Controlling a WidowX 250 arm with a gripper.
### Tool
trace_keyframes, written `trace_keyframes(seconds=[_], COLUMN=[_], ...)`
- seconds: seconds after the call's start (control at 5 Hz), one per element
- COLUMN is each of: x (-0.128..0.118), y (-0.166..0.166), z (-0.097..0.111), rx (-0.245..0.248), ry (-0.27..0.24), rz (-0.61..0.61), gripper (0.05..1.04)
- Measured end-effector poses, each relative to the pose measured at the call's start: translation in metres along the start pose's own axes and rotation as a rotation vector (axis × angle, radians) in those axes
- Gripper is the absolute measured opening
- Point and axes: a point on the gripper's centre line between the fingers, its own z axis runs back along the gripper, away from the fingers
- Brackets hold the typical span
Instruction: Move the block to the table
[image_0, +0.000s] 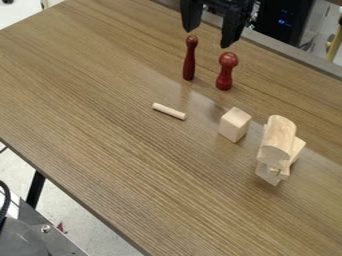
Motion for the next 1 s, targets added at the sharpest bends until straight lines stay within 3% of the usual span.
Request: trace_keyframes(seconds=[0.4,0.6,1.0], x=[-0.015,-0.021,-0.026], y=[-0.016,-0.039,-0.074], z=[-0.017,-0.001,-0.003], rx=[-0.023,-0.041,-0.081], ry=[0.062,0.009,-0.021], rz=[-0.026,-0.079,-0.066], gripper=[0.999,0.999,0.999])
